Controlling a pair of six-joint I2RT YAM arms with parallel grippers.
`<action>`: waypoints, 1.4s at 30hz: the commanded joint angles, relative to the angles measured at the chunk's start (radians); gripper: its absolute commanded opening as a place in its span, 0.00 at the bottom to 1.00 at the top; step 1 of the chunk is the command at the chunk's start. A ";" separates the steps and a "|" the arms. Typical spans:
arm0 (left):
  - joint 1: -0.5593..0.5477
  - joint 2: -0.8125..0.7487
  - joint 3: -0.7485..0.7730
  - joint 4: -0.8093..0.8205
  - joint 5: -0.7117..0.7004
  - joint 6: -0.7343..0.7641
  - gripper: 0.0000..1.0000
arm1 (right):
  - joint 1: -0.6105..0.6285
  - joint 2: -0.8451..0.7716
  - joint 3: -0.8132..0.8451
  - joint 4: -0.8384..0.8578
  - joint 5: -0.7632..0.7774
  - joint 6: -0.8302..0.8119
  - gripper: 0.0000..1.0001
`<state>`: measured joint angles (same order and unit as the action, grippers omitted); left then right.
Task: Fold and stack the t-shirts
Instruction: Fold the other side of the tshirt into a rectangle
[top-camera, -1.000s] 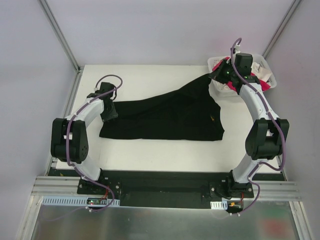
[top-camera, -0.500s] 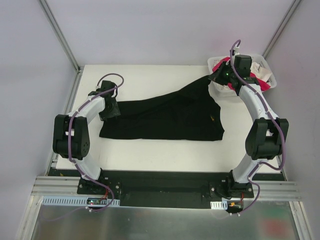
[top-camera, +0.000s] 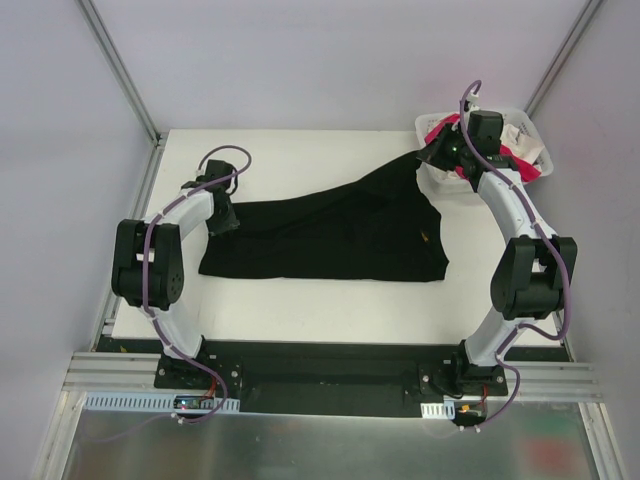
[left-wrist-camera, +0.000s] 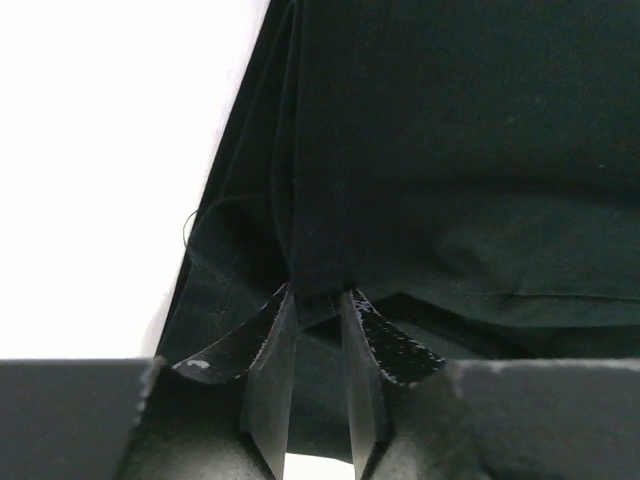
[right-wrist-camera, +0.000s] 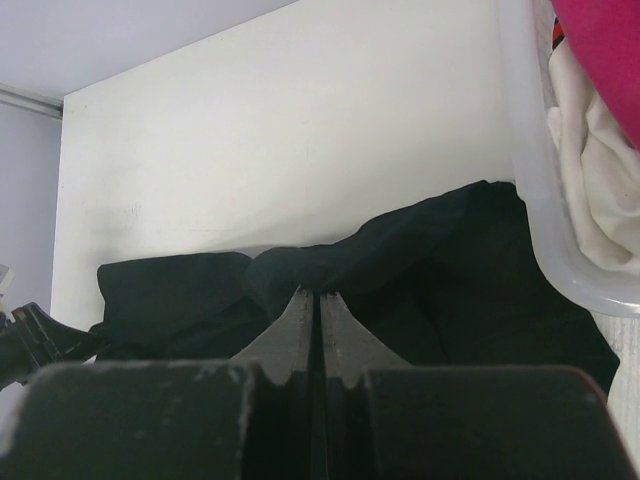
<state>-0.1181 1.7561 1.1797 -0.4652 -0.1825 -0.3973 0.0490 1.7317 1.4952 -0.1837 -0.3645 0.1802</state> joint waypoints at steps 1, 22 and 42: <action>0.000 0.008 0.041 0.022 0.029 0.017 0.17 | -0.008 -0.032 0.005 0.041 -0.013 0.001 0.01; -0.014 -0.161 0.015 0.045 -0.126 -0.046 0.00 | -0.011 -0.031 -0.001 0.033 -0.014 -0.001 0.01; -0.020 -0.219 -0.009 0.157 -0.175 -0.037 0.00 | -0.047 -0.132 -0.027 -0.014 0.016 -0.044 0.01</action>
<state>-0.1318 1.5532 1.1481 -0.3367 -0.3241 -0.4313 0.0315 1.6756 1.4136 -0.1925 -0.3561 0.1638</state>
